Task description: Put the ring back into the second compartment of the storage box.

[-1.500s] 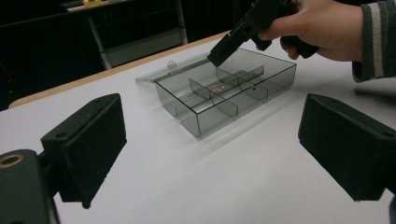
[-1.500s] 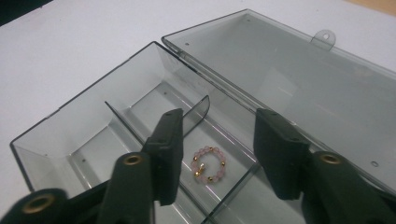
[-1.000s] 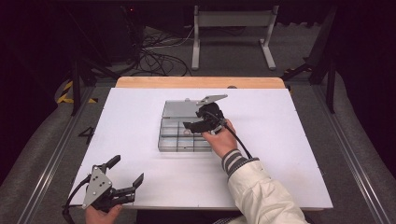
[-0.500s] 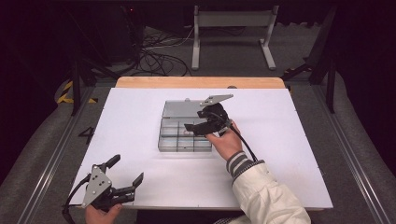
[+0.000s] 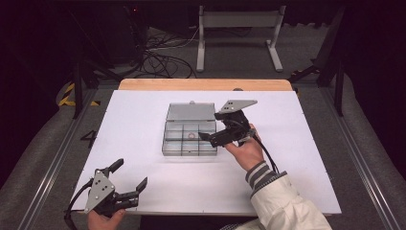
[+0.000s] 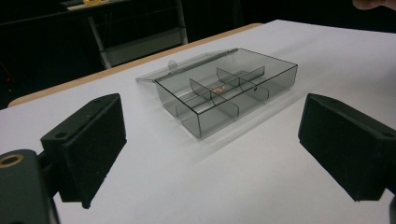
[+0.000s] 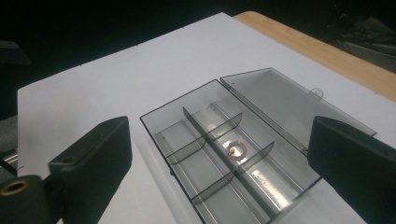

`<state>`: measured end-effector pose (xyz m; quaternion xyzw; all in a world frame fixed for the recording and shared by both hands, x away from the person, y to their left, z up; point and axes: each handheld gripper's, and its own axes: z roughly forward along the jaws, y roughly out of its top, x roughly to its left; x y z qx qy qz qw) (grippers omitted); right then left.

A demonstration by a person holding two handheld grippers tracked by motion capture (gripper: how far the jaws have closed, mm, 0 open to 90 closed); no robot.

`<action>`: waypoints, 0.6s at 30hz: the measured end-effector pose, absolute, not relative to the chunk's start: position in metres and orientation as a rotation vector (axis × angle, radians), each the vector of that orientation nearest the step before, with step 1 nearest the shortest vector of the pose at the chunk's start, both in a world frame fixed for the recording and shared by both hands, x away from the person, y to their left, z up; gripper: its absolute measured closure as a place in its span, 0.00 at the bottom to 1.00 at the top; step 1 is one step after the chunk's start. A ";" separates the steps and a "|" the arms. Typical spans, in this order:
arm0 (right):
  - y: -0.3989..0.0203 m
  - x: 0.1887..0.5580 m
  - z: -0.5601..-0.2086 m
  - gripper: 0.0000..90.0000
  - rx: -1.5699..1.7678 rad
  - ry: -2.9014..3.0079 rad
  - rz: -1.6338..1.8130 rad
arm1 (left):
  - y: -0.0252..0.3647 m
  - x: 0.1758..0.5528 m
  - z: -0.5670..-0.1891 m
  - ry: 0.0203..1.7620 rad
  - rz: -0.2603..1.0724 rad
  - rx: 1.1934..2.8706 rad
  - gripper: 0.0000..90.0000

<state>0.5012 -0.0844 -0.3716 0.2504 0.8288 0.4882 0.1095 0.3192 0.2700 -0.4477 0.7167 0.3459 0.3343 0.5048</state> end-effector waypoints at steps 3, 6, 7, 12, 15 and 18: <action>-0.095 0.494 -0.368 0.07 0.723 2.419 1.450 | 0.270 0.319 -0.448 0.834 0.808 1.731 0.09; -0.104 0.488 -0.367 0.06 0.720 2.403 1.451 | 0.270 0.319 -0.448 0.835 0.808 1.730 0.09; -0.107 0.486 -0.367 0.05 0.717 2.397 1.455 | 0.270 0.319 -0.448 0.835 0.808 1.730 0.09; -0.122 0.475 -0.366 0.04 0.707 2.382 1.466 | 0.270 0.319 -0.448 0.834 0.809 1.731 0.09; -0.130 0.469 -0.367 0.04 0.701 2.371 1.467 | 0.270 0.320 -0.448 0.835 0.809 1.730 0.09; -0.139 0.463 -0.367 0.04 0.703 2.362 1.465 | 0.270 0.320 -0.448 0.835 0.809 1.729 0.09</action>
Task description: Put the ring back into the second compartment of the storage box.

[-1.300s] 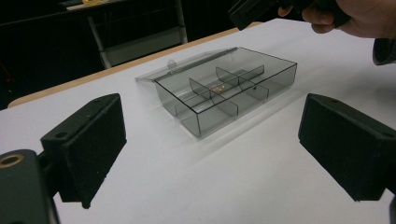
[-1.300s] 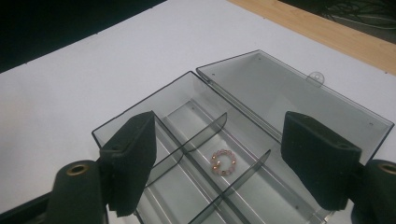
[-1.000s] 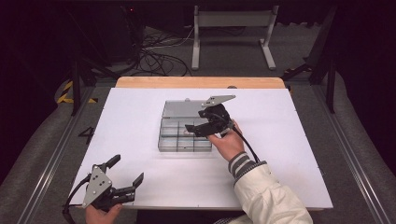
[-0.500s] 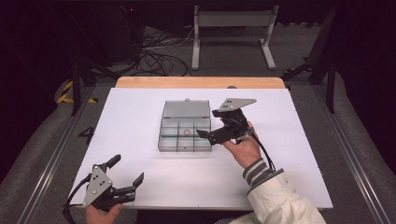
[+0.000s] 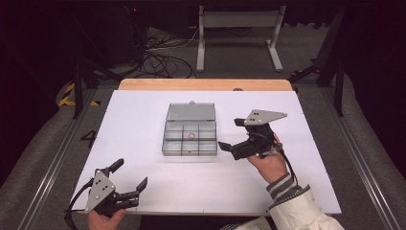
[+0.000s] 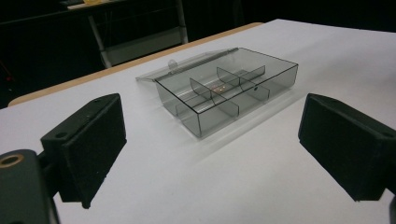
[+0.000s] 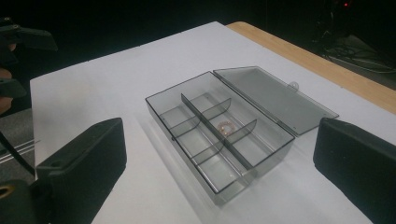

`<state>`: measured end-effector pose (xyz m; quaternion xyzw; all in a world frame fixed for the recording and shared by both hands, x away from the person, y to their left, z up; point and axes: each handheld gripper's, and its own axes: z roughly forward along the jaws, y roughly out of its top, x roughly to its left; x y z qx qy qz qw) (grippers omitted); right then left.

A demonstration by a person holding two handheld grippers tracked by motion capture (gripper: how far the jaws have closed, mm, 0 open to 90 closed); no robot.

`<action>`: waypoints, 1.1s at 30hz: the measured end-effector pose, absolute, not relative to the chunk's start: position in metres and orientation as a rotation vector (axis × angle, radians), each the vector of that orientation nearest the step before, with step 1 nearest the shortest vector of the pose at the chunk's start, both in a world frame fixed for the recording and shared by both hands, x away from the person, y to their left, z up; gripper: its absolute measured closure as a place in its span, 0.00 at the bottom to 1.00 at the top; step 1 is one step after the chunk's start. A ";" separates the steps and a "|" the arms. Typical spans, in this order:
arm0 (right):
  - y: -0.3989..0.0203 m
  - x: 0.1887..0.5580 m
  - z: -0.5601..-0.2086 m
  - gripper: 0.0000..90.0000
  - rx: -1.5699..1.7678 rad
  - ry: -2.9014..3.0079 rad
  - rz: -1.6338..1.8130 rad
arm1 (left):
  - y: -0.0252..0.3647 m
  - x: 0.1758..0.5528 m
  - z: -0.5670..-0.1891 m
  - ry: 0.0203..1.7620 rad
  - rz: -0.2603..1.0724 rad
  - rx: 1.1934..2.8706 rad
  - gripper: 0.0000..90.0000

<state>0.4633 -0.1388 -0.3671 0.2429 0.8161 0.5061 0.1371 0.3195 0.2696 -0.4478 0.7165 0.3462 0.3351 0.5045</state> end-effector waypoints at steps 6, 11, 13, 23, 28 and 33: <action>-0.156 0.453 -0.372 0.04 0.727 2.343 1.484 | 0.270 0.320 -0.448 0.834 0.812 1.733 0.09; -0.169 0.446 -0.377 0.03 0.738 2.319 1.477 | 0.270 0.320 -0.448 0.837 0.812 1.730 0.09; -0.175 0.443 -0.380 0.03 0.743 2.311 1.477 | 0.270 0.320 -0.448 0.837 0.811 1.730 0.09; -0.201 0.429 -0.400 0.01 0.750 2.296 1.462 | 0.270 0.320 -0.448 0.839 0.810 1.731 0.09; -0.213 0.424 -0.411 0.01 0.769 2.282 1.455 | 0.270 0.320 -0.448 0.838 0.813 1.734 0.09; -0.225 0.417 -0.424 0.01 0.795 2.273 1.455 | 0.270 0.320 -0.448 0.841 0.813 1.733 0.09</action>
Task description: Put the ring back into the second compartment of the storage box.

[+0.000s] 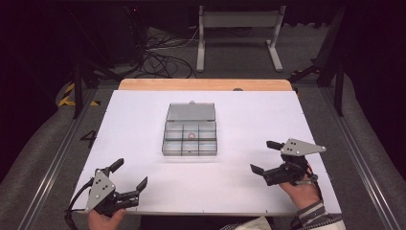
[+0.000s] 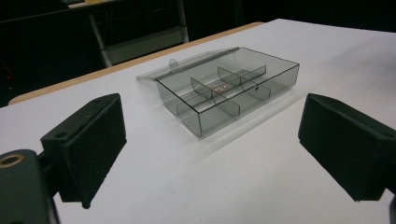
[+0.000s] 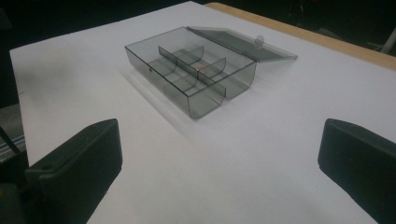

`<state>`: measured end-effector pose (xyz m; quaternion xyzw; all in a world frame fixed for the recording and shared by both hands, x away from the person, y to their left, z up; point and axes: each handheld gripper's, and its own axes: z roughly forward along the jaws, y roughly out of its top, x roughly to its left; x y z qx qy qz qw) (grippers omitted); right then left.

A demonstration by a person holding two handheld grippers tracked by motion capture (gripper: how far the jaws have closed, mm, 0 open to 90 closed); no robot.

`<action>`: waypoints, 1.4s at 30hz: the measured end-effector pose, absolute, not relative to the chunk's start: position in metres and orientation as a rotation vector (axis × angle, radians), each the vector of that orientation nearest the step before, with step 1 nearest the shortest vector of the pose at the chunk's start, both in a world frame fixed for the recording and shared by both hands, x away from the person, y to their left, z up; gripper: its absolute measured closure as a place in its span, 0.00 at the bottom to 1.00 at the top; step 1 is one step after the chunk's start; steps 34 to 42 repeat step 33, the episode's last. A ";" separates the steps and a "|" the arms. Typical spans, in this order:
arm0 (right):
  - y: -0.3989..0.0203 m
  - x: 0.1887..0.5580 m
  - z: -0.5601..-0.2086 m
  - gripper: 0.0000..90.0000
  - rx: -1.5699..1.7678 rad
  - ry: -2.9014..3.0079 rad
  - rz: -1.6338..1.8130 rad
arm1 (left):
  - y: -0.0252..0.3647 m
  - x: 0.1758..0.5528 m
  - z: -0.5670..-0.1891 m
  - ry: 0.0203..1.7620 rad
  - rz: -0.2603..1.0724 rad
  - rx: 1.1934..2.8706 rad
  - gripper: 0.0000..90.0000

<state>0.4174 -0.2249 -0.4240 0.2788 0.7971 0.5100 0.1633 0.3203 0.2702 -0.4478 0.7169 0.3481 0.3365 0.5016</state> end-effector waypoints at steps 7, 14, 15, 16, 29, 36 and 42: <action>-0.236 0.409 -0.445 0.00 0.825 2.300 1.408 | 0.269 0.320 -0.448 0.844 0.805 1.731 0.09; -0.244 0.399 -0.463 0.00 0.858 2.316 1.382 | 0.269 0.321 -0.448 0.840 0.807 1.738 0.09; -0.245 0.397 -0.466 0.00 0.864 2.317 1.385 | 0.269 0.321 -0.448 0.839 0.808 1.740 0.09; -0.246 0.396 -0.469 0.00 0.866 2.320 1.387 | 0.269 0.321 -0.448 0.838 0.811 1.741 0.09; -0.251 0.393 -0.471 0.00 0.902 2.332 1.398 | 0.270 0.323 -0.449 0.851 0.784 1.748 0.08; -0.250 0.392 -0.470 0.00 0.891 2.323 1.362 | 0.271 0.325 -0.450 0.857 0.774 1.759 0.08; -0.250 0.392 -0.470 0.00 0.891 2.323 1.362 | 0.271 0.325 -0.450 0.857 0.774 1.759 0.08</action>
